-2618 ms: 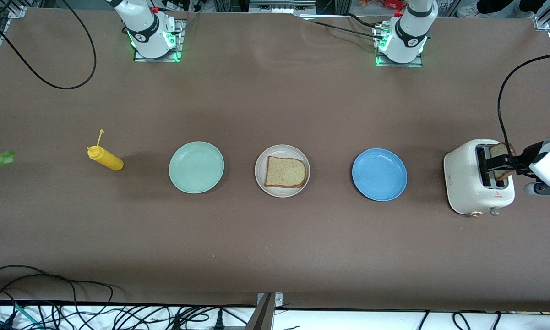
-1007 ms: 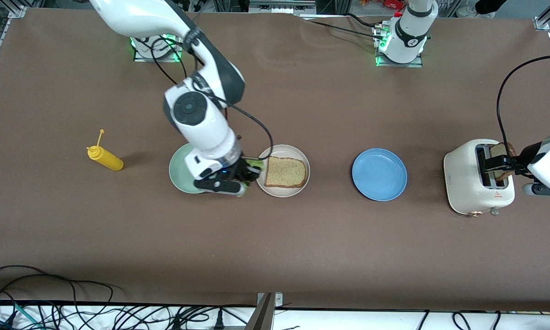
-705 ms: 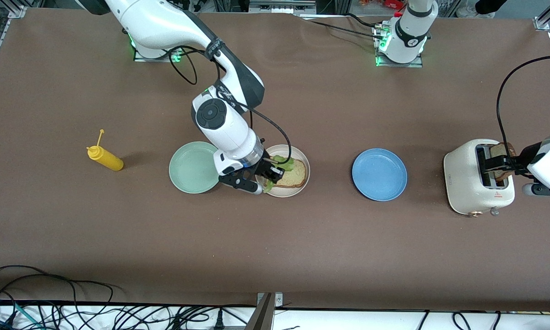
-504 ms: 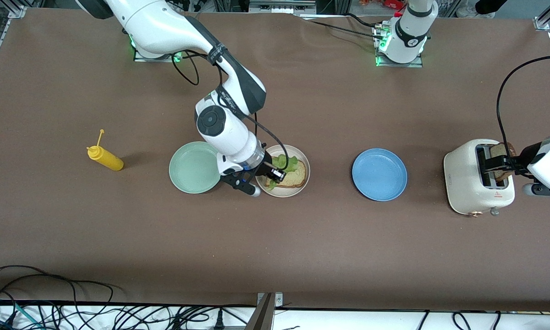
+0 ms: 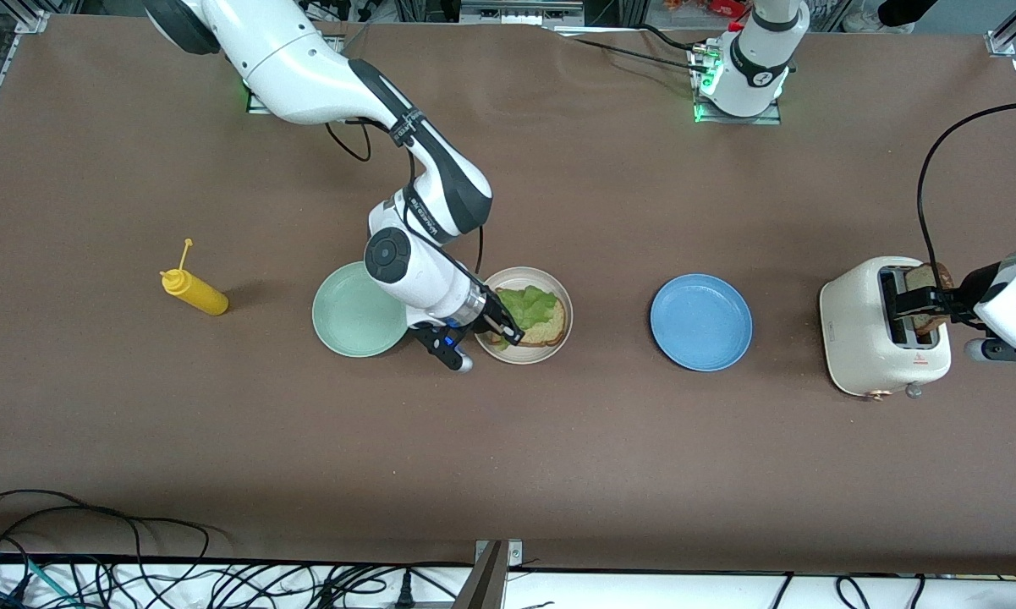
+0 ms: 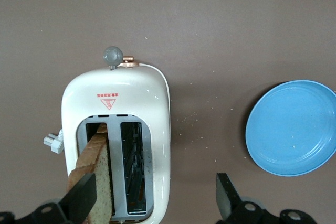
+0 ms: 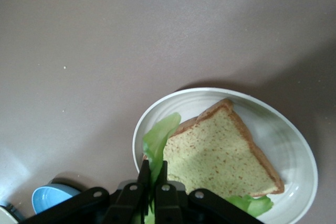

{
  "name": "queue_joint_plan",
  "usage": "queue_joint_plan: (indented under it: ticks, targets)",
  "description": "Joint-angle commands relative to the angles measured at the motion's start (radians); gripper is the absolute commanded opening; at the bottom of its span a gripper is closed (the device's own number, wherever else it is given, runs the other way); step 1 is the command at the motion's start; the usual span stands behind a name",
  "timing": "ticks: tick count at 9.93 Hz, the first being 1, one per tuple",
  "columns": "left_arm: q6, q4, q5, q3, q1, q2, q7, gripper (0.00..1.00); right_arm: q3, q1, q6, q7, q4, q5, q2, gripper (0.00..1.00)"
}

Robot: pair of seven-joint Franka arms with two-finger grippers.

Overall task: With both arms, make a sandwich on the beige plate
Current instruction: 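Carry the lettuce over the bread on the beige plate and lower it, then open the right gripper to release the lettuce onto the bread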

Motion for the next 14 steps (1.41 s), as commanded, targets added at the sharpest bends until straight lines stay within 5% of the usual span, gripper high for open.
queue_joint_plan:
  ticks: [1,2,3,5,8,10,12,14]
  targets:
    - [-0.015,0.009,0.031,-0.003,0.001,-0.002,0.007,1.0,0.003,-0.005,0.0,0.014,0.034,0.017,0.025,0.0]
    - [-0.015,0.009,0.031,-0.003,0.001,-0.002,0.006,1.0,0.003,-0.005,-0.002,0.014,0.032,0.02,0.025,0.07]
    - [-0.015,0.009,0.031,-0.003,0.001,-0.002,0.006,1.0,0.003,-0.005,-0.002,0.013,0.032,0.02,0.028,0.5]
    - [-0.015,0.009,0.031,-0.003,0.001,-0.002,0.006,1.0,0.003,-0.004,-0.002,0.011,0.032,0.008,0.03,0.83]
    - [-0.015,0.009,0.031,-0.003,0.001,-0.002,0.007,1.0,-0.006,-0.004,-0.005,0.008,0.032,-0.005,0.025,0.96]
    - [-0.015,0.009,0.031,-0.003,0.001,-0.002,0.006,1.0,-0.009,-0.02,-0.04,-0.012,0.034,-0.096,0.011,0.99]
    - [-0.015,0.009,0.031,-0.003,0.001,-0.002,0.007,1.0,-0.036,-0.05,-0.185,-0.135,0.032,-0.247,-0.045,0.99]
    - [-0.015,0.009,0.031,-0.003,0.001,-0.002,0.006,1.0,-0.113,-0.053,-0.326,-0.36,0.031,-0.261,-0.12,0.98]
